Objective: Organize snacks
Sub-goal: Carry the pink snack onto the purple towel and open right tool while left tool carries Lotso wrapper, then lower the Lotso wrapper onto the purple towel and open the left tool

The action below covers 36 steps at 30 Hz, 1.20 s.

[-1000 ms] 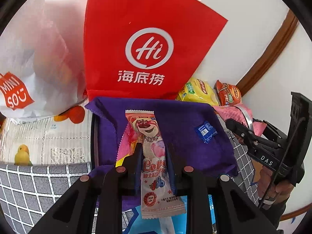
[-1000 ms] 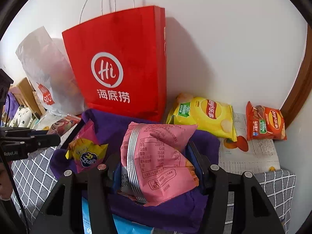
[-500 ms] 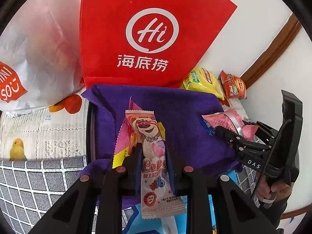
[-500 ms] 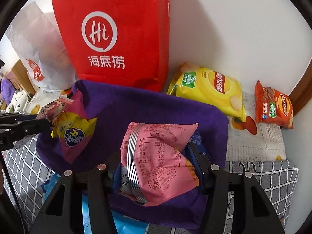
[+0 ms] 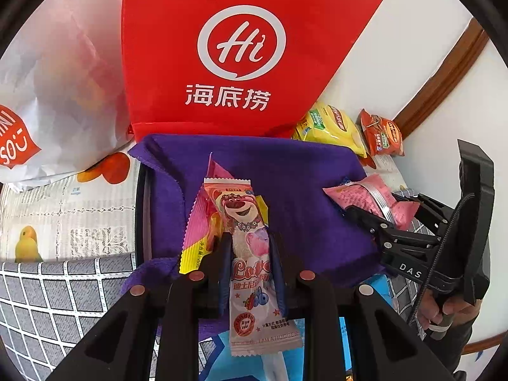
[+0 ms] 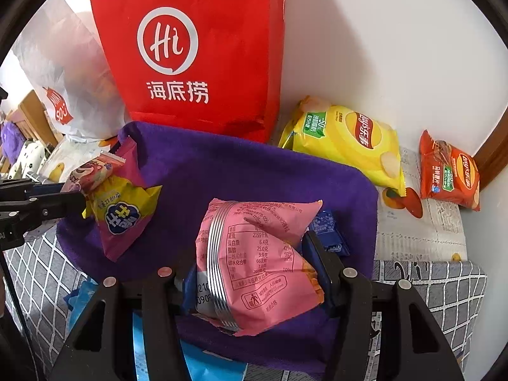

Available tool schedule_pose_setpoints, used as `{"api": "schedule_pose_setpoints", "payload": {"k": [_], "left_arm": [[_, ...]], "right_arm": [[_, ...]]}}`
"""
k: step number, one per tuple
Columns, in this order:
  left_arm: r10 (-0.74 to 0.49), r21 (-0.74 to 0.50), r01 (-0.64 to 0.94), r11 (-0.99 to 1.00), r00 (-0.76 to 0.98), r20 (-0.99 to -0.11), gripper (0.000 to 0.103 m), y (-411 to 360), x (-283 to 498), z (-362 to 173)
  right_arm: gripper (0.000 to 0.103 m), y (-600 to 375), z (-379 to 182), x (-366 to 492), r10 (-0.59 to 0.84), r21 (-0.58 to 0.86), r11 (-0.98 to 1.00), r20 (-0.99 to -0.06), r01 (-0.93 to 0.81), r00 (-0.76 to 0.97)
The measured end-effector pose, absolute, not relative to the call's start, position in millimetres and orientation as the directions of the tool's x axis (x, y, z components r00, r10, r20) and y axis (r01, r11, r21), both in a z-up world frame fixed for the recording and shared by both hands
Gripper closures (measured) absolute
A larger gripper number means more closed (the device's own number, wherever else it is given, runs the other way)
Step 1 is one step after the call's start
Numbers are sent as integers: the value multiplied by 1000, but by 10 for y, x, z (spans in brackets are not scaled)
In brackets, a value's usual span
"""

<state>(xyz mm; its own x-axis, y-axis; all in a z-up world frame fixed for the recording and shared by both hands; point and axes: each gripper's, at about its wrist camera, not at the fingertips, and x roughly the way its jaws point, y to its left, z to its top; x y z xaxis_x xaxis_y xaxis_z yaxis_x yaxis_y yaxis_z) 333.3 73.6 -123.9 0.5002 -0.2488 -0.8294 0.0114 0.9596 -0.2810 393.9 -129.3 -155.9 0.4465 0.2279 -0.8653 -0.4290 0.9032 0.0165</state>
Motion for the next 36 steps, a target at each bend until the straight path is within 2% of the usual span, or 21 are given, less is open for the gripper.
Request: {"api": "schedule_pose_setpoints", "payload": {"k": [6,11,19,28,29,31,36], "left_arm": [[-249,-282,11,959,499,-830,81,732,3333,-1235],[-263,-289,28,957,507,-821,81,712,3323,-1216],[-272,-292,43,956,512,-815,81,673,3316,-1204],[-272,-290,47,956,517,-812,78,640,3318,-1204],[-272,-289,50,956,518,-811,78,634,3316,-1198],[-271,-286,55,957,523,-808,67,625,3306,-1176],[-261,-274,59,960,547,-796,58,628,3264,-1078]], "right_arm": [[44,-1285,-1573,3958,222,16,902,-874,-432,432],[37,-1256,-1560,3932,230,22,897,-876,-441,423],[32,-1257,-1373,3864,247,21,898,-851,-439,463],[32,-1281,-1229,3810,262,25,900,-829,-435,494],[32,-1282,-1222,3806,263,26,900,-828,-436,495],[32,-1283,-1209,3799,266,27,900,-825,-436,498],[32,-1299,-1143,3768,273,36,902,-818,-429,506]]}}
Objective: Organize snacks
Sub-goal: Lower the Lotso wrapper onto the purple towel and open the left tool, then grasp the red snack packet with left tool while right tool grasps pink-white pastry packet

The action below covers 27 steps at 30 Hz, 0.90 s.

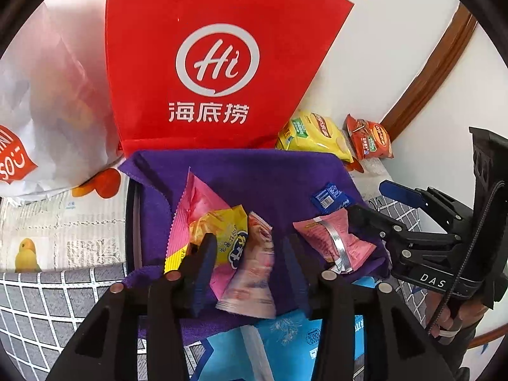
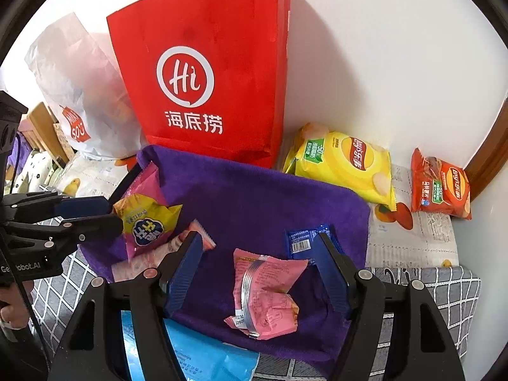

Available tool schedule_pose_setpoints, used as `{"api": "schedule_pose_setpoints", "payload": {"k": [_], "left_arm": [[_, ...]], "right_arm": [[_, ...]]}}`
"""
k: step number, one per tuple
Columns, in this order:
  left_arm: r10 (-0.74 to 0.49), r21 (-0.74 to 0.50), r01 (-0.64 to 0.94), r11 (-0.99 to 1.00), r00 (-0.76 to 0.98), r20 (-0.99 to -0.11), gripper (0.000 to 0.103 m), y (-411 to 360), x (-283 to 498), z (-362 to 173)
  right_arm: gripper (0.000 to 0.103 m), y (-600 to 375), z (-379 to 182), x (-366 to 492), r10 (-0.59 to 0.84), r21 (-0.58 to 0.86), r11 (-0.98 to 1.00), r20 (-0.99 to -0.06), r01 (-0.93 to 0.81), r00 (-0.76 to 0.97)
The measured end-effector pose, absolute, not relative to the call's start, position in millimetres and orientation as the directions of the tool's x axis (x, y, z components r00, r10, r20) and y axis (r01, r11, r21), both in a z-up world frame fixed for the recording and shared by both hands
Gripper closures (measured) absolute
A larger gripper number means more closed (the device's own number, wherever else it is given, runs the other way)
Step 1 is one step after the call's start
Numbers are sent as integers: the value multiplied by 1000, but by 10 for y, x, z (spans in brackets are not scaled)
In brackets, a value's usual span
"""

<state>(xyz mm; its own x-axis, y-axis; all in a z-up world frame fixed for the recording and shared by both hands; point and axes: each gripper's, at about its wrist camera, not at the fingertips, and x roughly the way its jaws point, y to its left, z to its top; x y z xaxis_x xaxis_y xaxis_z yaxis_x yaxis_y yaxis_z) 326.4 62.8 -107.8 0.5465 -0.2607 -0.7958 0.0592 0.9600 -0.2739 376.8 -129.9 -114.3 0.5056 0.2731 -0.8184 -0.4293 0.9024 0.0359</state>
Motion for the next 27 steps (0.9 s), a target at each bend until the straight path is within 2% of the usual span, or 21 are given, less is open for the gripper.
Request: {"api": "schedule_pose_setpoints", "payload": {"k": [2,6,14,19,27], "left_arm": [[-261,-274,61,960,555,-790,57,633,3242,-1029],[-244,-250,70,966,574,-782,48,622,3164,-887],[-206,-200,79,977,618,-759,42,604,2912,-583],[-174,-179,53,982,612,-771,41,715,2654,-607],[-189,-221,18,975,589,-786,41,854,2233,-841]], "right_arm": [[32,-1316,-1082,3741,276,37,905,-809,-423,519],[32,-1332,-937,3674,286,46,912,-785,-409,549],[32,-1424,-809,3343,288,46,915,-769,-400,571],[32,-1682,-934,3028,271,64,931,-782,-360,561],[32,-2067,-1270,2464,274,103,939,-797,-327,539]]}}
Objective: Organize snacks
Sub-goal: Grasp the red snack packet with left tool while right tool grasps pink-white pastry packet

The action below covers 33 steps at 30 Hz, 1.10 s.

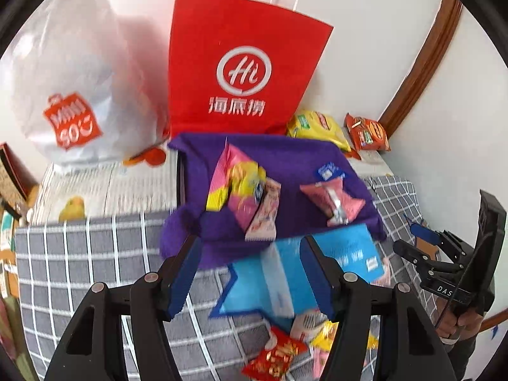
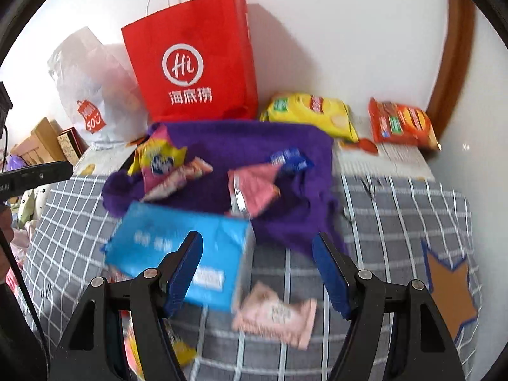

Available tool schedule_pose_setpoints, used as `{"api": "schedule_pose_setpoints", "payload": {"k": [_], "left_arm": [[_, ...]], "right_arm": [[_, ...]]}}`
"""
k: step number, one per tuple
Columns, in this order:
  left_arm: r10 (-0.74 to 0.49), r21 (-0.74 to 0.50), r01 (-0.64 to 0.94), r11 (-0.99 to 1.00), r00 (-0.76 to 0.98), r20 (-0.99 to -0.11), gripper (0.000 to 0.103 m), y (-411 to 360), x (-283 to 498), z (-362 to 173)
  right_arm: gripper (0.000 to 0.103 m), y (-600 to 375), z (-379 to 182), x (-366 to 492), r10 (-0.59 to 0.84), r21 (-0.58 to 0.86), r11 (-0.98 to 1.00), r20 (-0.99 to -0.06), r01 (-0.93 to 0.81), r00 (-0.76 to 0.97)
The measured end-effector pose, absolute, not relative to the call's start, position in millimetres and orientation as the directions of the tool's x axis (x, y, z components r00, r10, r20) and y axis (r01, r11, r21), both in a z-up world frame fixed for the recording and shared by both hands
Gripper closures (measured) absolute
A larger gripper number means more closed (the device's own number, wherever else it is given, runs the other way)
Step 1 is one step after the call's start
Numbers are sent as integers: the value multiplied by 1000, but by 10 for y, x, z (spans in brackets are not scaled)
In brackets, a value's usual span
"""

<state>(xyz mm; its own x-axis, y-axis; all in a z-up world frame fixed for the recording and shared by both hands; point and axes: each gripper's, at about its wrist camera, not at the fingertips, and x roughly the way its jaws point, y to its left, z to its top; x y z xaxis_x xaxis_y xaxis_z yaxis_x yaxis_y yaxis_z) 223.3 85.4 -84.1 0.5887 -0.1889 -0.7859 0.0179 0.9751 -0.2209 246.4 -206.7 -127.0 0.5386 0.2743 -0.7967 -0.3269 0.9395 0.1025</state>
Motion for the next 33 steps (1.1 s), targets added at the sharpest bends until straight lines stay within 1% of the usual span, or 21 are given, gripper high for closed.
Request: {"api": "schedule_pose_setpoints", "payload": {"k": [5,9,14,18,21,23,26,30,32,33], "left_arm": [[-183,-223,-1,975,567,-803,41,879,2015,-1018],[-168,-212,-16,977,551,-817,41,889,1903,-1131],[-161,-207,-24,978,540,-826,41,872,1811,-1220],[-158,-202,-24,979,534,-830,41,842,1763,-1265],[-167,-209,-17,978,535,-828,41,819,1725,-1291],[-184,-223,-10,975,530,-828,41,801,1703,-1315],[-211,-244,3,970,517,-830,41,748,1670,-1375],[-227,-234,47,971,491,-841,41,589,1642,-1534],[-227,-226,60,972,469,-853,41,521,1612,-1647],[-228,-221,69,973,460,-858,43,488,1590,-1694]], "right_arm": [[32,-2162,-1521,2189,283,83,923,-808,-376,516],[32,-2139,-1705,2053,227,-34,901,-812,-432,538],[32,-2142,-1909,2129,185,-95,885,-827,-457,531],[32,-2120,-1988,2219,201,-99,868,-827,-487,526],[28,-2071,-2026,2272,206,-123,849,-819,-514,536],[27,-2066,-2047,2281,220,-122,834,-821,-538,527],[25,-2101,-2082,2274,271,-67,822,-828,-566,491],[23,-2107,-2122,2271,286,-35,837,-823,-546,491],[26,-2121,-2121,2278,296,-13,843,-823,-537,485],[30,-2131,-2119,2272,306,1,843,-823,-538,478]]}}
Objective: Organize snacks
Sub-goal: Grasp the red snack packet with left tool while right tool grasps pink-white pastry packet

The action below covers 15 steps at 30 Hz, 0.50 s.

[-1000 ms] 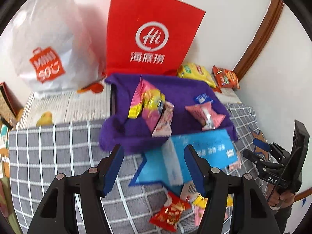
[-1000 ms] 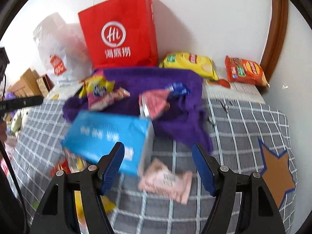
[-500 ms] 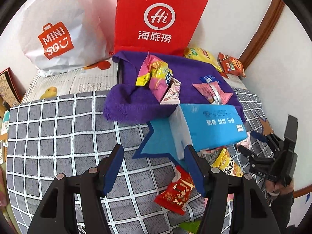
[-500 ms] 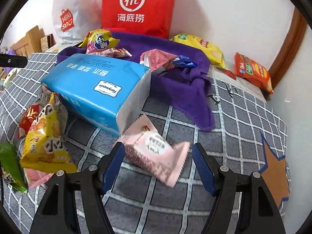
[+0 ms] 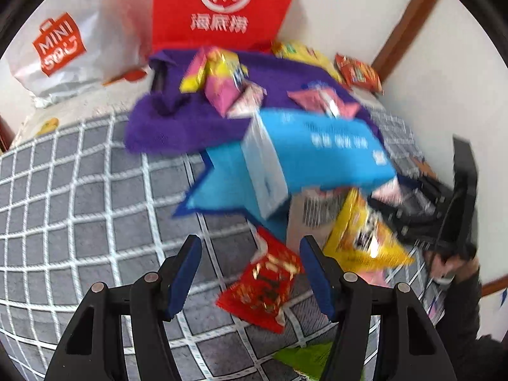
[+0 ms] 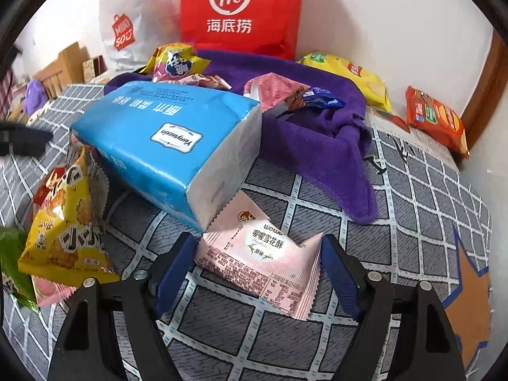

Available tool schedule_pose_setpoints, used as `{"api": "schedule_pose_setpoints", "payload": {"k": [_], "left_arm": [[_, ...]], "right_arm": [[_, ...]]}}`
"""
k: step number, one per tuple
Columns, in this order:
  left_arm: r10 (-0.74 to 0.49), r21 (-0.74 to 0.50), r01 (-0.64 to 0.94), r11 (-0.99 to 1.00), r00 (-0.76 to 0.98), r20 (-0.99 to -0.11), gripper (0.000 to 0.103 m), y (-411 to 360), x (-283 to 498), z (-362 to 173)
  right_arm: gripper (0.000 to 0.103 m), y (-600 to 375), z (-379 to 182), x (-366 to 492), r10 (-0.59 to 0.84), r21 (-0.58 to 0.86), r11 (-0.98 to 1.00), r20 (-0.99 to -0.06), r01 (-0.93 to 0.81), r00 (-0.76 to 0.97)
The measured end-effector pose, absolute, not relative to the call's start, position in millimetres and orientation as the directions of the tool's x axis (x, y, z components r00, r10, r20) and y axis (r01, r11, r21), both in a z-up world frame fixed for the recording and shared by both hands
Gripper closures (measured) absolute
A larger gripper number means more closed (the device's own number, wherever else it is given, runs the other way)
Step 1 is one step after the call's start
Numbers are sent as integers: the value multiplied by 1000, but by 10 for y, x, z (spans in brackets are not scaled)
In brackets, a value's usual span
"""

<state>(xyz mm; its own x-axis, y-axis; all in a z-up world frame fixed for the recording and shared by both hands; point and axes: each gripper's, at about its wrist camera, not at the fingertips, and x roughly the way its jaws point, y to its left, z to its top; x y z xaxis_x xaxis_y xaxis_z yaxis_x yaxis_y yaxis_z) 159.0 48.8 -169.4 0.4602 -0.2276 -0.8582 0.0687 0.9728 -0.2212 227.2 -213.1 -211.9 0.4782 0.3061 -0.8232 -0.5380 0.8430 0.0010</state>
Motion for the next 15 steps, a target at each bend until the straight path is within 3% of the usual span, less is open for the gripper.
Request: {"api": "schedule_pose_setpoints", "payload": {"k": [3,6,10,15], "left_arm": [[-238,-200,131,971,449,-861,43,383,1497,-1769],[-211,-143,182,973,445,-870,44,257,1434,-1840],[-156,-80,181,980,459,-875,63,177,1439,-1935],[-156,-80,177,981,471,-868,66,191,1419,-1922]], "right_arm": [[38,-2153,-2111,2208,319,14,840,-821,-542,473],[39,-2141,-2104,2090,322,9,834,-820,-552,472],[39,-2168,-2070,1962,318,11,843,-817,-538,481],[39,-2258,-1959,1878,315,31,868,-805,-495,502]]}}
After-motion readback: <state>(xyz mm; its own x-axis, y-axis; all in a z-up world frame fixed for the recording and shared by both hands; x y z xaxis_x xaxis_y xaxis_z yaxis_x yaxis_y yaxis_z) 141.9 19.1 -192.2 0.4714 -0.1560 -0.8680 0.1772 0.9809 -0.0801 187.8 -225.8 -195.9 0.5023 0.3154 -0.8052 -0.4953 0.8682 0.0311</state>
